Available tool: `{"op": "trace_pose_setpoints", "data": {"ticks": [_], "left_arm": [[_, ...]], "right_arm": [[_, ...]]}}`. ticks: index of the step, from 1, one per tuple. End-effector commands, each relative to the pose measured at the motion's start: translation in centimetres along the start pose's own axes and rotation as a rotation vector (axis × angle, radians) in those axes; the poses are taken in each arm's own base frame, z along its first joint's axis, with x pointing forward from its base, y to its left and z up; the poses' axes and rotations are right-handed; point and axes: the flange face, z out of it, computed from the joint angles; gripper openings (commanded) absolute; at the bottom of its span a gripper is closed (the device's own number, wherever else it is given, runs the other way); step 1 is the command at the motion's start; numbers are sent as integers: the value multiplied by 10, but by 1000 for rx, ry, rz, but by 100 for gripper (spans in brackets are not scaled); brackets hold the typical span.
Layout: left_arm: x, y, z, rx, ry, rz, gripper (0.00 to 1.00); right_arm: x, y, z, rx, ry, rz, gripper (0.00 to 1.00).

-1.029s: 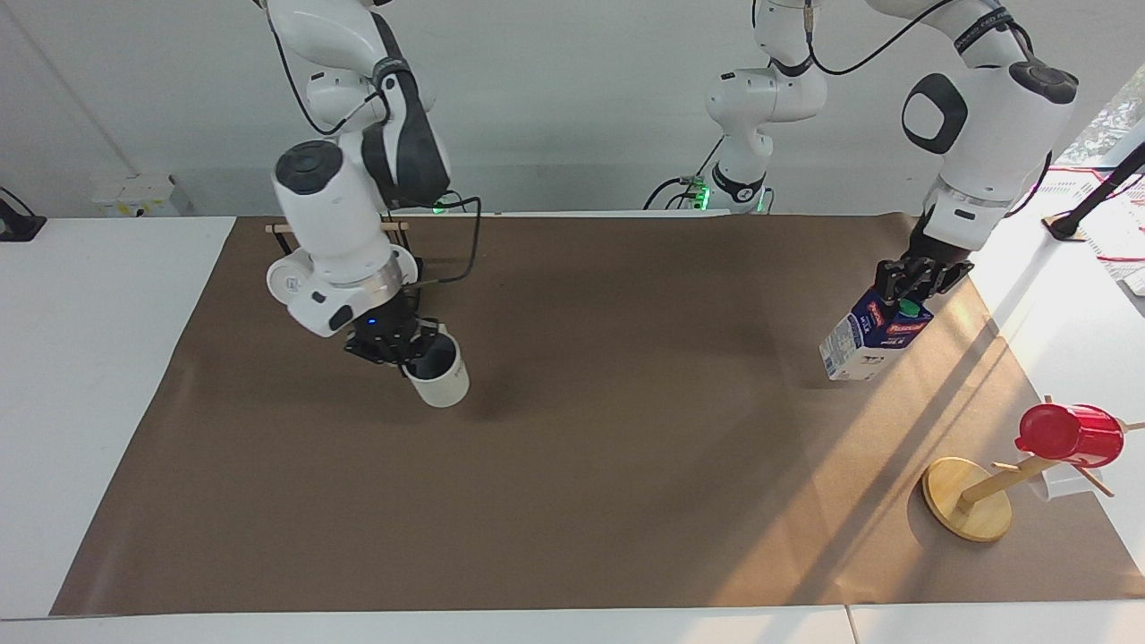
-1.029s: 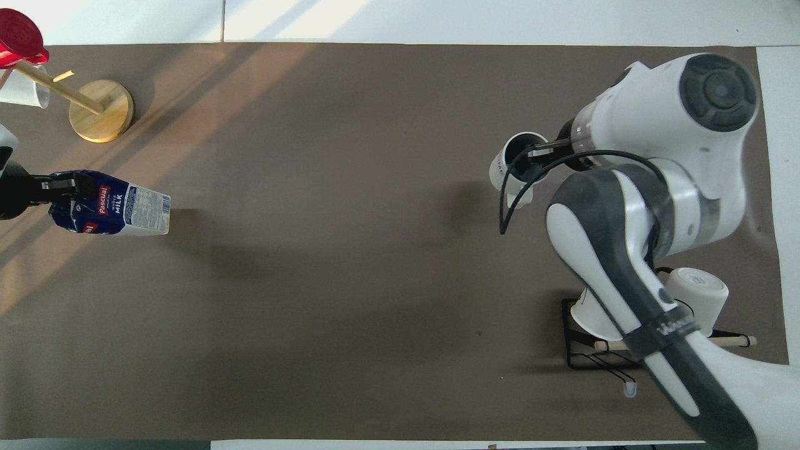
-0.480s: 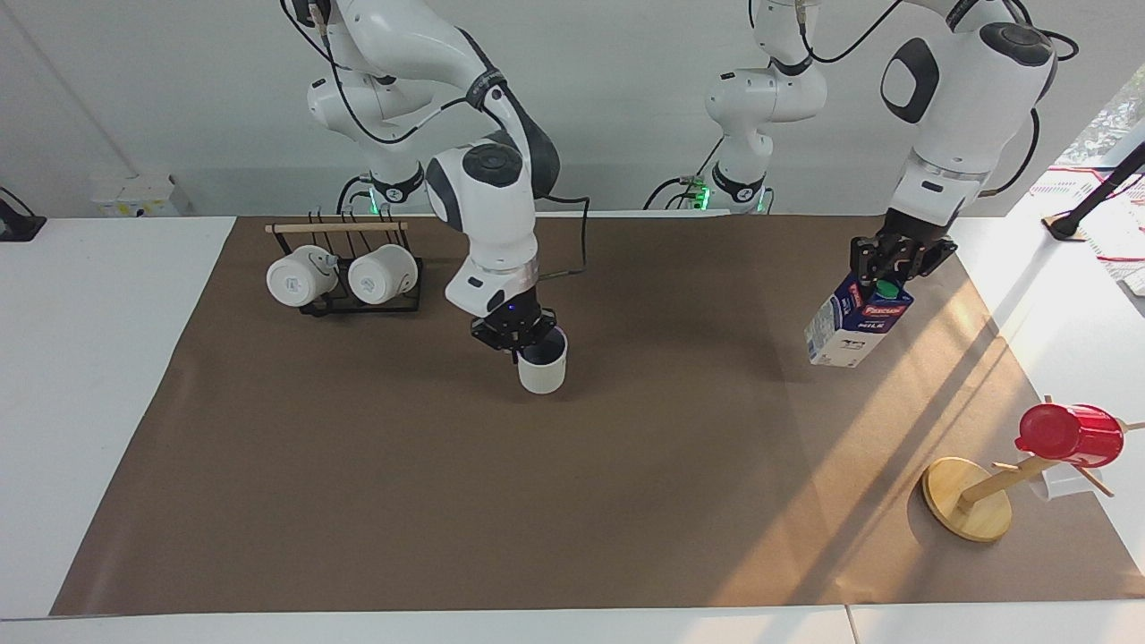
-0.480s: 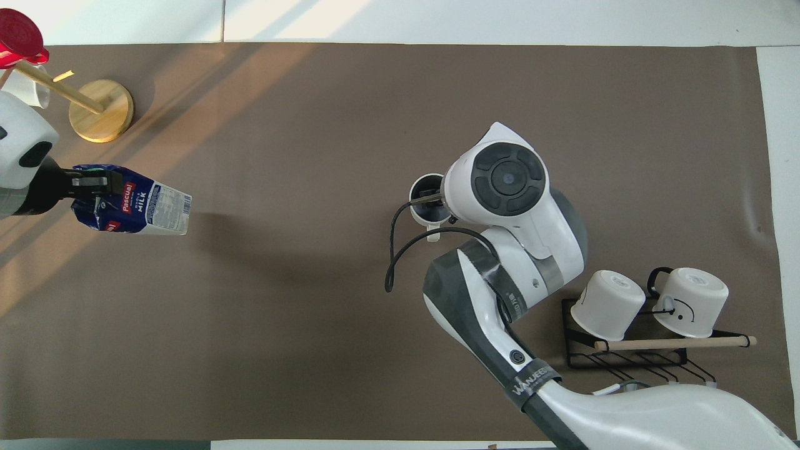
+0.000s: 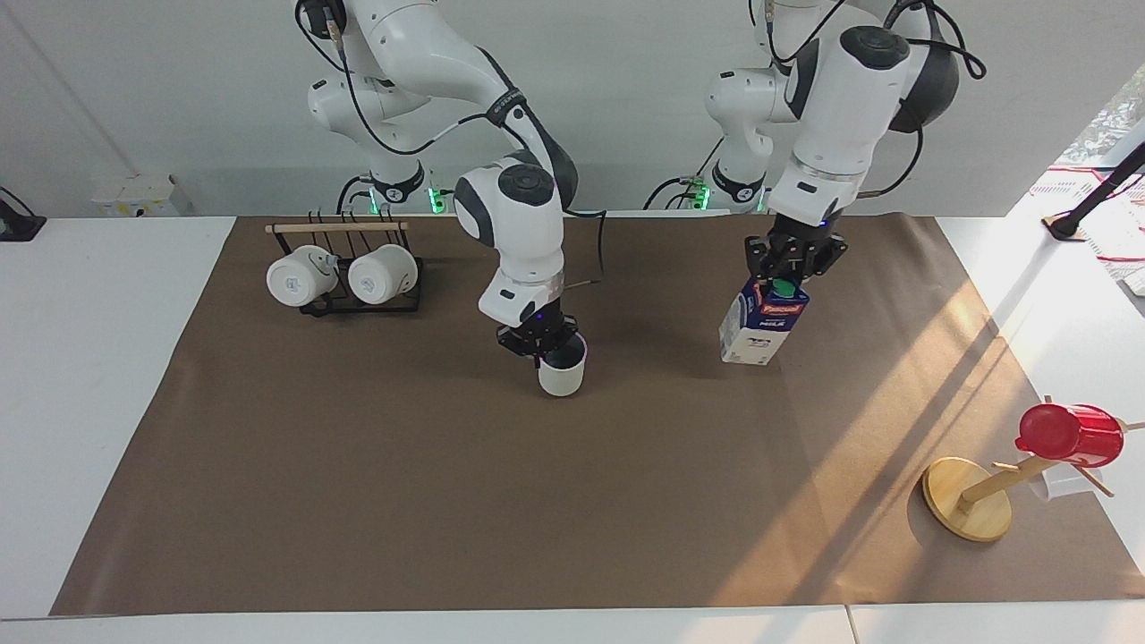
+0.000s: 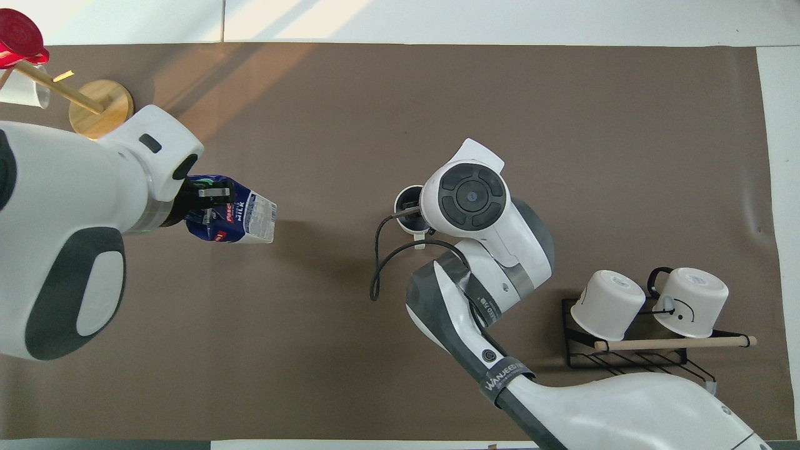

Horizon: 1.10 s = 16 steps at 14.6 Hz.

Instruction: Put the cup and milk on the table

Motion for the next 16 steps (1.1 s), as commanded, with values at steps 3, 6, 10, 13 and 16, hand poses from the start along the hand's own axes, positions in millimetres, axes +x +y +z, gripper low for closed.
{"op": "trace_pose_setpoints", "data": {"ticks": [3, 6, 10, 13, 16], "left_arm": [[2, 76, 20, 44, 38, -40, 0], [1, 110, 33, 25, 32, -57, 0], [-3, 150, 64, 7, 33, -45, 0], [-6, 163, 80, 34, 59, -36, 0], [-8, 166, 80, 31, 60, -31, 0]], "right_arm": [[-3, -4, 0, -7, 18, 24, 100], [12, 38, -32, -19, 32, 86, 100], [29, 113, -92, -45, 47, 177, 100], [26, 164, -126, -69, 36, 224, 100], [12, 226, -161, -86, -5, 300, 100]]}}
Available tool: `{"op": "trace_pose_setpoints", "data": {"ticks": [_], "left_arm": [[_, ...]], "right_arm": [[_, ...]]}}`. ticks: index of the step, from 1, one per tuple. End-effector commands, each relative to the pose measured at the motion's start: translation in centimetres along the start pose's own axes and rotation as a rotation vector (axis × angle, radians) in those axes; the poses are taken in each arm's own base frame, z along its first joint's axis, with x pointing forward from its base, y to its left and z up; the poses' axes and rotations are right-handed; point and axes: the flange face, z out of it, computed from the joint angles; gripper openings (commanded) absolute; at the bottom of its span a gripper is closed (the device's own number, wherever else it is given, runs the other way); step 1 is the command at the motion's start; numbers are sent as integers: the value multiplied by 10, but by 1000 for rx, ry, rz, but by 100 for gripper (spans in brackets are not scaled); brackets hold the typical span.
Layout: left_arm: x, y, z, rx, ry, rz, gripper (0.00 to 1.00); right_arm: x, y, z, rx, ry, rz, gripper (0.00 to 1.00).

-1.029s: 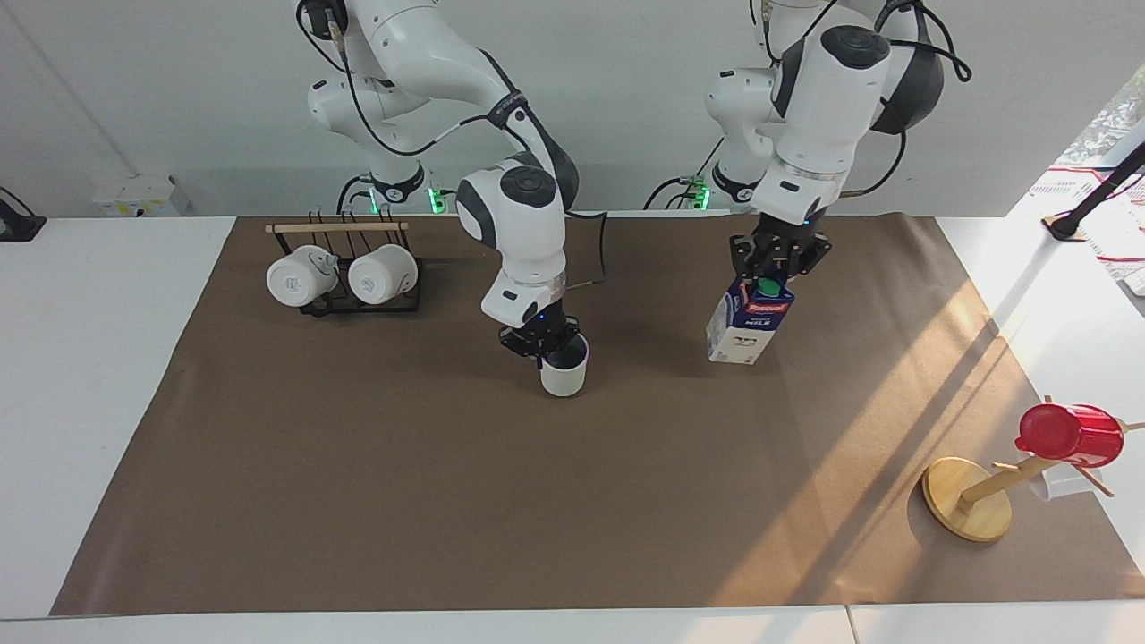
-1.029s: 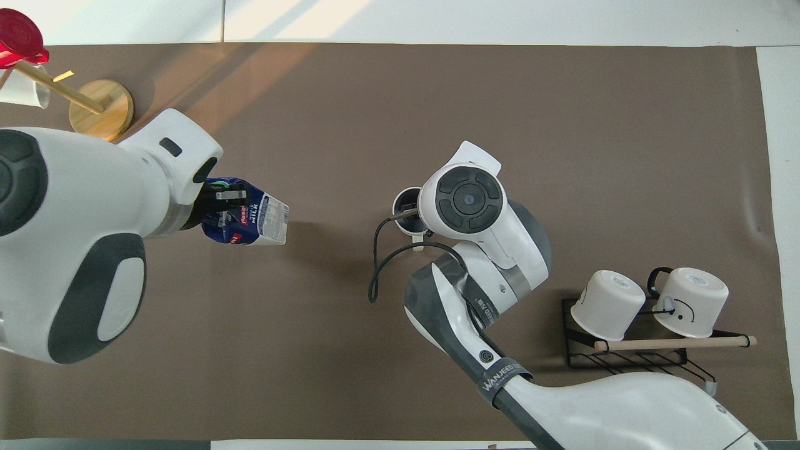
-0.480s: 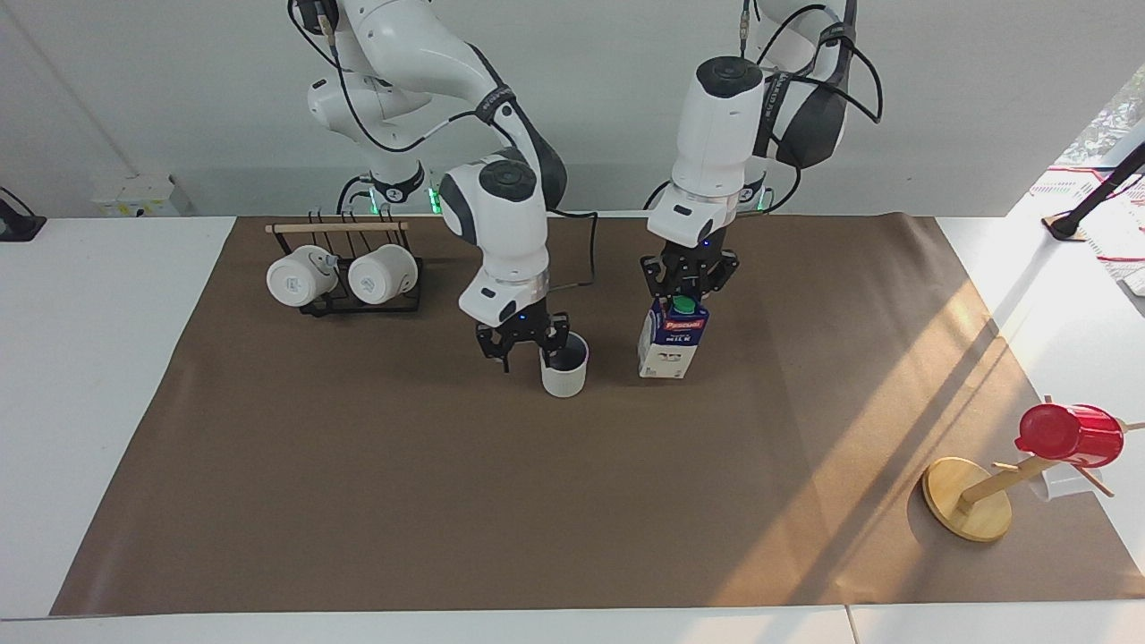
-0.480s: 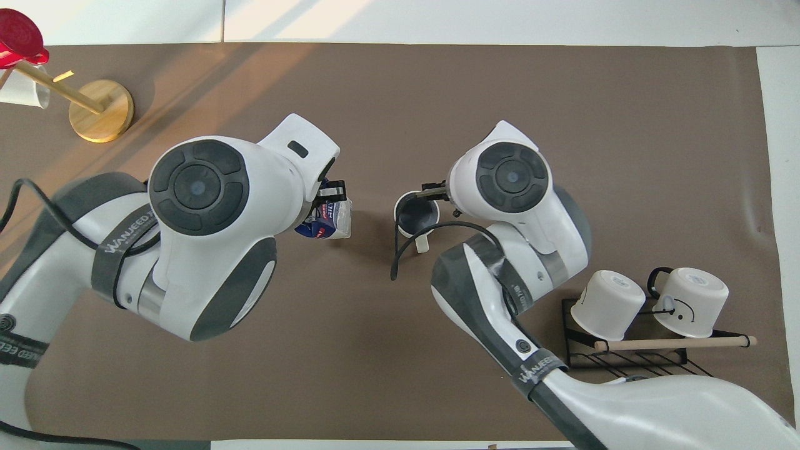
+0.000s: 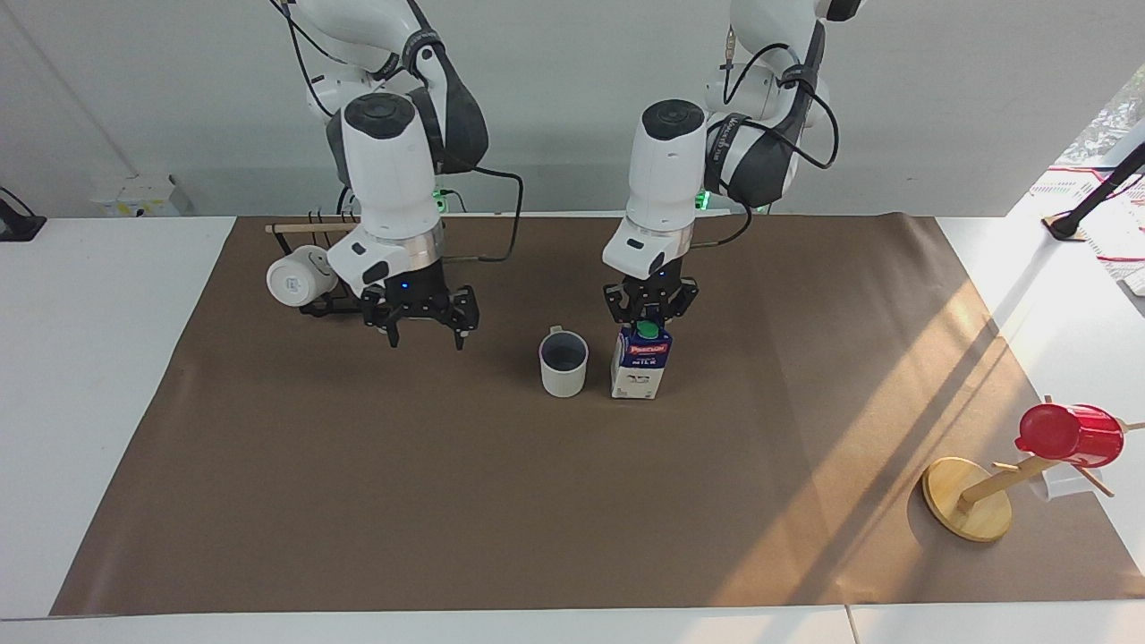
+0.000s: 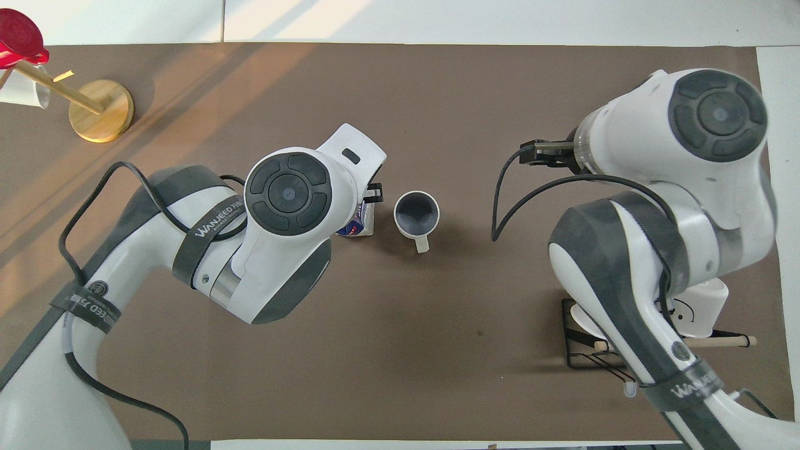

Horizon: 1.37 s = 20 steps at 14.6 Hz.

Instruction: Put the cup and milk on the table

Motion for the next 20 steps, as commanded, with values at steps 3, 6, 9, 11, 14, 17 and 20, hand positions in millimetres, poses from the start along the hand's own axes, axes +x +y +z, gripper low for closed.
{"op": "trace_pose_setpoints", "data": {"ticks": [3, 6, 9, 11, 14, 17, 20], "left_arm": [[-7, 17, -3, 4, 27, 19, 0], [-11, 21, -1, 6, 22, 28, 0], [-12, 20, 0, 12, 13, 24, 0], [-11, 19, 0, 12, 13, -8, 70], [-7, 16, -4, 5, 24, -51, 100], [-5, 9, -30, -4, 47, -69, 100], [7, -33, -76, -4, 77, -135, 100]], "right_arm": [[-6, 104, -46, -33, -77, 60, 100], [-3, 144, -88, -6, -121, 71, 100], [0, 165, -125, -11, -138, 76, 100], [4, 167, -134, -18, -155, 82, 100], [4, 165, -136, -5, -165, 77, 100], [8, 161, -148, 4, -170, 52, 100], [9, 158, -147, 9, -174, 47, 100]]}}
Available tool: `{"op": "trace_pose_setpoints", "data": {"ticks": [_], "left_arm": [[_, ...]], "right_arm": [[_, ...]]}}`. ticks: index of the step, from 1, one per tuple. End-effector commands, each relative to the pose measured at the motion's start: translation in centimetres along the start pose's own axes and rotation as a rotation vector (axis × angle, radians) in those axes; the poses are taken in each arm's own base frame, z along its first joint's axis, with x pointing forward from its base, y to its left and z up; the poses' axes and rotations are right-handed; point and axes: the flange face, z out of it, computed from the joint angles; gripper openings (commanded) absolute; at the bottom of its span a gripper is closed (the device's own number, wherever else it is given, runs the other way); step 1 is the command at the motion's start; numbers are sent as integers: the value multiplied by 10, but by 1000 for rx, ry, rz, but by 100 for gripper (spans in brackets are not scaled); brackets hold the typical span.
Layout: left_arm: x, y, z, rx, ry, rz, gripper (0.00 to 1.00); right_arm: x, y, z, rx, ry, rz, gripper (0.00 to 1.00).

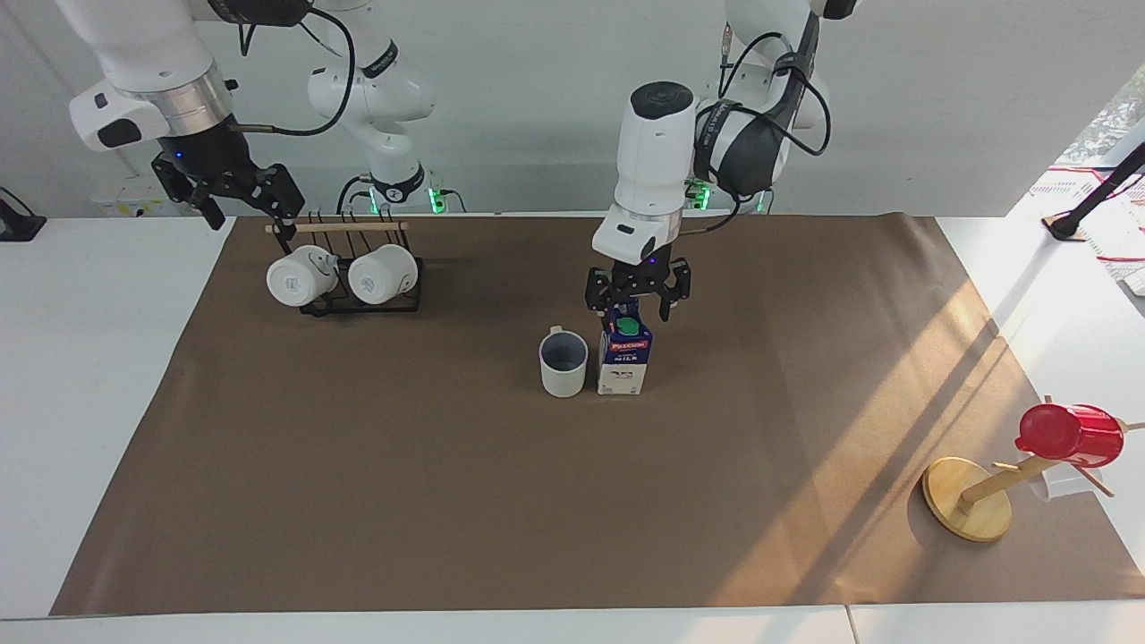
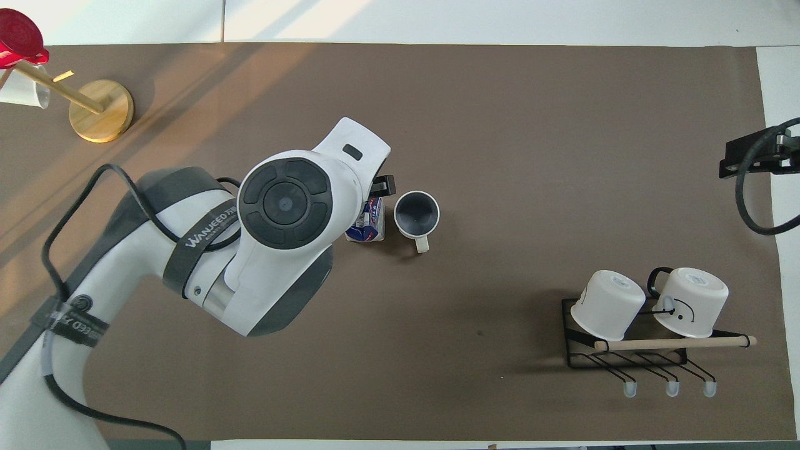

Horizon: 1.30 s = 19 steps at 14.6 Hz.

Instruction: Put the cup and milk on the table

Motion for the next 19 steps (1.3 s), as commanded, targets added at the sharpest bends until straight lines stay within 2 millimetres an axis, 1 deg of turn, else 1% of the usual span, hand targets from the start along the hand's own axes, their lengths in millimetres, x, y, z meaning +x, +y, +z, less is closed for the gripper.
{"op": "trace_pose_setpoints", "data": {"ticks": [1, 3, 5, 8, 9, 10, 12, 13, 16, 17, 19], "left_arm": [[14, -46, -44, 34, 20, -75, 100], [25, -70, -51, 55, 14, -78, 100], [40, -110, -50, 91, -23, -53, 100], [57, -165, -60, 104, -80, 30, 100], [62, -184, -60, 115, -104, 45, 100], [69, -204, -66, 115, -116, 50, 100], [85, -250, -79, 49, -125, 68, 100], [91, -266, -89, 30, -130, 84, 100], [105, -300, -119, 25, -155, 161, 100], [108, -308, -124, 24, -160, 166, 100], [111, -313, -134, 19, -177, 161, 100]], "right_arm": [[4, -3, 2, 17, -12, -26, 100], [2, -5, 8, 17, -18, -31, 100], [1, -7, 9, 18, -23, -38, 100], [-1, -3, 9, 17, -27, -32, 100], [0, -2, 10, 17, -27, -30, 100], [0, -1, 10, 17, -27, -29, 100], [0, -2, 10, 17, -27, -30, 100], [-1, -2, 9, 17, -26, -32, 100], [0, -2, 10, 17, -27, -30, 100], [0, -2, 10, 17, -27, -30, 100], [-1, -2, 9, 17, -26, -30, 100]]}}
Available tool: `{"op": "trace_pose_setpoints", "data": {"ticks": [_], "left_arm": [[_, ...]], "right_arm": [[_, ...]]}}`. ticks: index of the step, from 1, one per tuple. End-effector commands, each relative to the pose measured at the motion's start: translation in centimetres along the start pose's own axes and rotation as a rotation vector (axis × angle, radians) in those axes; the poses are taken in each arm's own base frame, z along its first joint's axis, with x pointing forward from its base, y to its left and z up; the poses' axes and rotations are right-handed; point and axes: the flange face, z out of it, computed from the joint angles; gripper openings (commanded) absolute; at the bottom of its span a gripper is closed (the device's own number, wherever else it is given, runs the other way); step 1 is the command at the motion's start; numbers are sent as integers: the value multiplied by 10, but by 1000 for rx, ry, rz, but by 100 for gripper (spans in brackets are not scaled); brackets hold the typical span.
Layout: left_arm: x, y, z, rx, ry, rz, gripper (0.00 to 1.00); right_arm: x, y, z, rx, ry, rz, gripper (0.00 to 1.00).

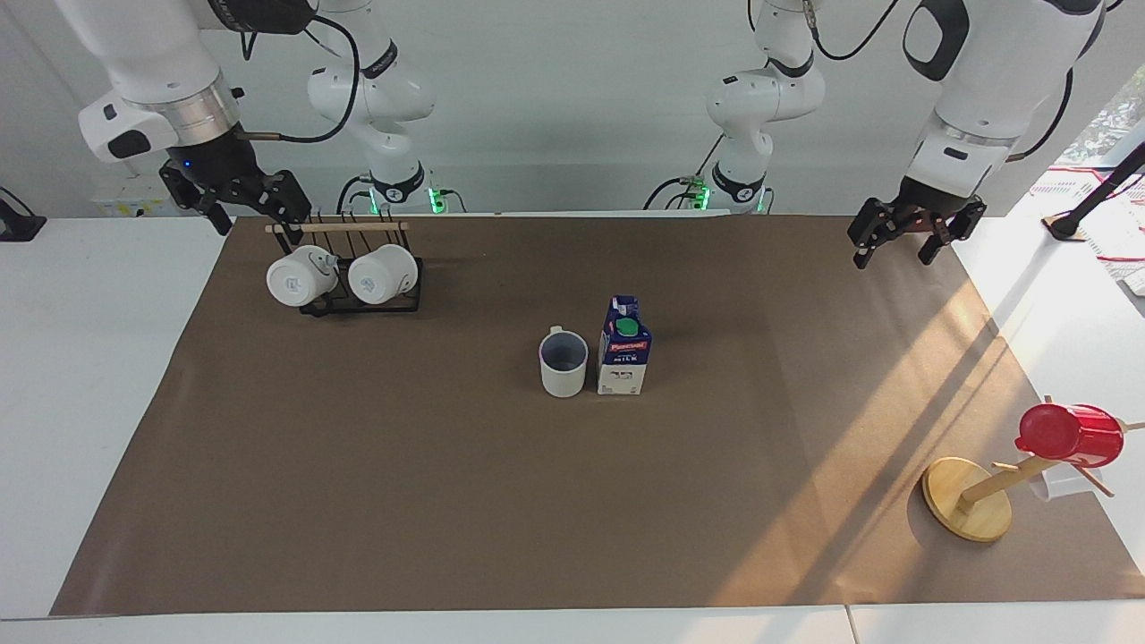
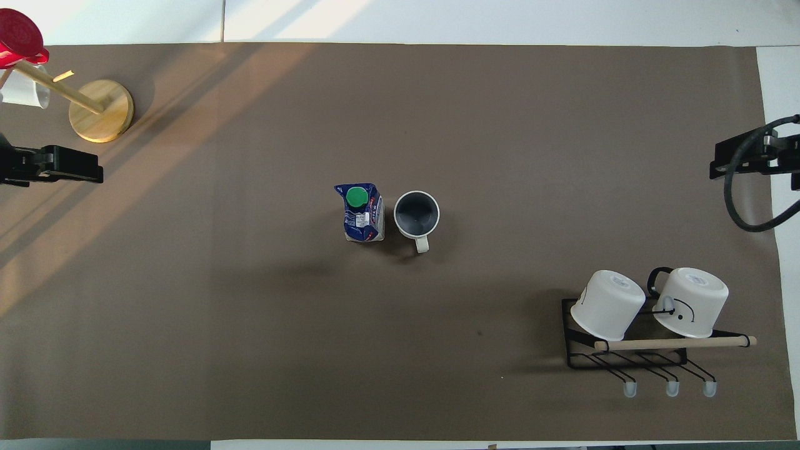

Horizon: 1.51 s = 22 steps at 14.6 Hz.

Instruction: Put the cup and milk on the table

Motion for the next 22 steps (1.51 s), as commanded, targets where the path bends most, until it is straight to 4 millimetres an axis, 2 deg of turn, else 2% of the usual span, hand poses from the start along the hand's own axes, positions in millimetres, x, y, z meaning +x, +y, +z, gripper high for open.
{"op": "trace_pose_setpoints", "data": {"ticks": [1, 7, 8, 9, 10, 13, 16, 22], "left_arm": [[3, -3, -13, -28, -25, 20, 100], [4, -7, -9, -30, -38, 15, 100], [5, -10, -13, -30, -33, 9, 100], [7, -25, -18, -29, -19, -12, 100], [8, -31, -17, -29, -22, -3, 100], [6, -30, -17, -31, -32, 19, 100], [1, -44, -19, -34, -43, 46, 100], [-4, -58, -20, -36, -70, 39, 100]], "right_arm": [[-3, 3, 0, 15, -9, -21, 100], [-3, 3, 0, 15, -9, -21, 100], [-4, 2, 0, 15, -9, -23, 100], [-3, 3, 0, 15, -9, -22, 100], [-4, 3, 0, 15, -10, -22, 100], [-3, 3, 1, 15, -10, -23, 100], [-4, 3, 0, 15, -10, -22, 100], [-4, 3, 0, 15, -10, -23, 100]]}}
